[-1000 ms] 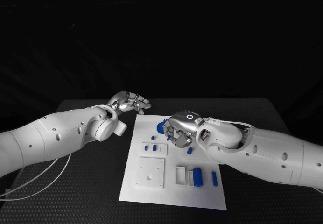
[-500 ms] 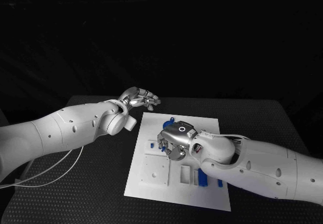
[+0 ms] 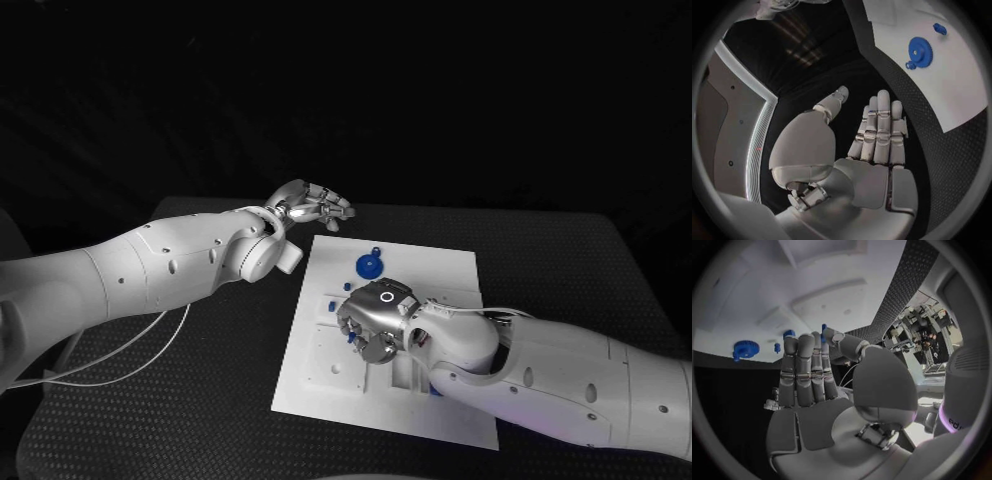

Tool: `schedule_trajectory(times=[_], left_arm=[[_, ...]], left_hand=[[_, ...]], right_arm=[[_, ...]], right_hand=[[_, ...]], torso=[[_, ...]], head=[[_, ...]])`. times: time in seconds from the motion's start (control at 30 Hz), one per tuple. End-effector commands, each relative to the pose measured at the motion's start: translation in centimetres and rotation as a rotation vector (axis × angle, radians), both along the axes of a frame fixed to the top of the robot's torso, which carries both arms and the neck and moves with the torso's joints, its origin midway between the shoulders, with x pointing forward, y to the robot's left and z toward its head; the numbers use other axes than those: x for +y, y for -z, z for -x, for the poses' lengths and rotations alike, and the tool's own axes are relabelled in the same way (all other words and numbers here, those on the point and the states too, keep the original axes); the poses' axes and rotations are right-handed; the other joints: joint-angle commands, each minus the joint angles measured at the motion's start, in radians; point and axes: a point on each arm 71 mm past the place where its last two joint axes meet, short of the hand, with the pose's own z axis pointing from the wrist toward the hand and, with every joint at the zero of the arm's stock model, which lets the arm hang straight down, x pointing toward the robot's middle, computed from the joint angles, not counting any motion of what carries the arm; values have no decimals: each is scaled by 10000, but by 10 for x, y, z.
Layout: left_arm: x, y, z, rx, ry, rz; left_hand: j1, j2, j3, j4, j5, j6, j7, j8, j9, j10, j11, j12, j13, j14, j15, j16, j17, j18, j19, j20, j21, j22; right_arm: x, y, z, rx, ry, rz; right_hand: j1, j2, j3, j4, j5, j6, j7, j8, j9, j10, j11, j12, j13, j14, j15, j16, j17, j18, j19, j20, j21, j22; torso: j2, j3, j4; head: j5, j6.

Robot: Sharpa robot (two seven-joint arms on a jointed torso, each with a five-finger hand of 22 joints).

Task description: Assemble the parts on the task board

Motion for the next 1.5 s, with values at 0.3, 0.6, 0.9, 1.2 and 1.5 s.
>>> schedule_trajectory(times=[0.3, 0.6, 0.9, 1.2, 1.5], left_arm=[[0, -2, 0, -85, 44, 123], [-2, -2, 1, -65, 103, 141], [-2, -2, 1, -51, 140, 152], [-3, -2, 1, -26, 175, 159], [-3, -1, 2, 7, 200, 160]], left_hand=[[-3, 69, -4, 61, 0, -71, -23, 12, -10, -10, -22, -5, -14, -7, 33, -74, 23, 114, -38, 49, -41, 19], [-7, 70, -5, 71, 0, -74, -23, 17, -11, -12, -21, -4, -16, -9, 34, -81, 32, 112, -43, 50, -49, 23], [-12, 70, -7, 79, -1, -79, -22, 20, -12, -15, -20, -4, -17, -11, 36, -87, 39, 110, -46, 50, -56, 27], [-17, 69, -10, 89, -2, -85, -20, 22, -13, -20, -18, -5, -20, -15, 38, -95, 48, 108, -49, 51, -63, 31], [-26, 74, -13, 102, -2, -91, -19, 25, -15, -25, -16, -5, -23, -19, 40, -103, 56, 105, -53, 53, -70, 36]], right_arm=[[-3, 8, 3, 34, -15, 420], [-5, 13, 1, 75, 58, 483], [-4, 16, 1, 115, 58, 539], [-4, 19, 2, 161, 64, 534], [-4, 20, 2, 235, 37, 584]], right_hand=[[-45, 120, 2, -78, 61, 82, -21, 33, 26, 66, -15, -45, 33, 46, -26, 26, 21, 140, 12, -61, 72, 220], [-57, 127, 5, -86, 63, 84, -22, 31, 34, 70, -17, -50, 43, 50, -28, 28, 26, 140, 14, -63, 81, 219], [-66, 133, 9, -93, 67, 85, -22, 28, 40, 73, -18, -55, 53, 51, -29, 29, 29, 140, 14, -65, 86, 217], [-77, 137, 17, -102, 78, 87, -23, 25, 49, 77, -19, -61, 65, 54, -31, 31, 35, 140, 14, -67, 93, 214], [-89, 140, 21, -108, 85, 88, -23, 22, 56, 80, -20, -65, 74, 56, -31, 32, 39, 140, 13, -68, 98, 213]], torso=[[6, 11, -15], [-2, 5, -13], [4, 7, -4], [-5, 4, -21], [-9, 0, -8]], head=[[24, -80], [21, -123], [1, -153], [22, -187], [7, -215]])
